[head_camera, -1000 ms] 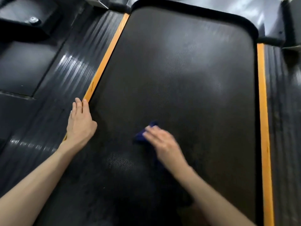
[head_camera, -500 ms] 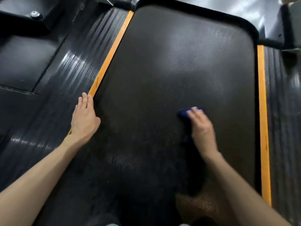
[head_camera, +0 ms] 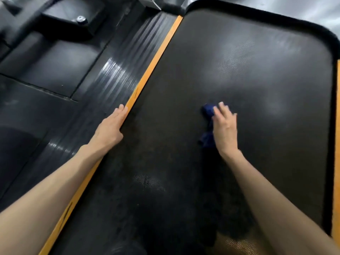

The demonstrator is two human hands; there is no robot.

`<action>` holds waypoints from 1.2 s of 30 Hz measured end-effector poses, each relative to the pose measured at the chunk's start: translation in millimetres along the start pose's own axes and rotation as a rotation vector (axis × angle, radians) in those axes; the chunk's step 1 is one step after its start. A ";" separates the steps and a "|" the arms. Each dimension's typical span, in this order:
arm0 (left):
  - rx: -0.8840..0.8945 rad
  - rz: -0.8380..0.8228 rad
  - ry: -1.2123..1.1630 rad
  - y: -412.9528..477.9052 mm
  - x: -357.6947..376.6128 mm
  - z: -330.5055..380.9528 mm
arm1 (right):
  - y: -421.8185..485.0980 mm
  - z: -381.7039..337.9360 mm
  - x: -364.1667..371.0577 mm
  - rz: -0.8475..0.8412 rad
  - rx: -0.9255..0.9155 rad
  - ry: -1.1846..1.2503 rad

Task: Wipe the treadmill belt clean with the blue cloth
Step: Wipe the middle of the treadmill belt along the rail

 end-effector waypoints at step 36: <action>-0.030 -0.036 -0.009 5.0 -6.4 -18.0 | 52.2 -194.1 91.5 -0.284 -0.808 0.270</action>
Point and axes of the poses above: each hand's wrist, its own y-axis towards the middle knuckle, its own x-axis out of the palm, z = x × y, the point moved 10 cm from there along y, towards the middle knuckle, and after that the axes turned 4 degrees about -x, right-handed, at the moved point
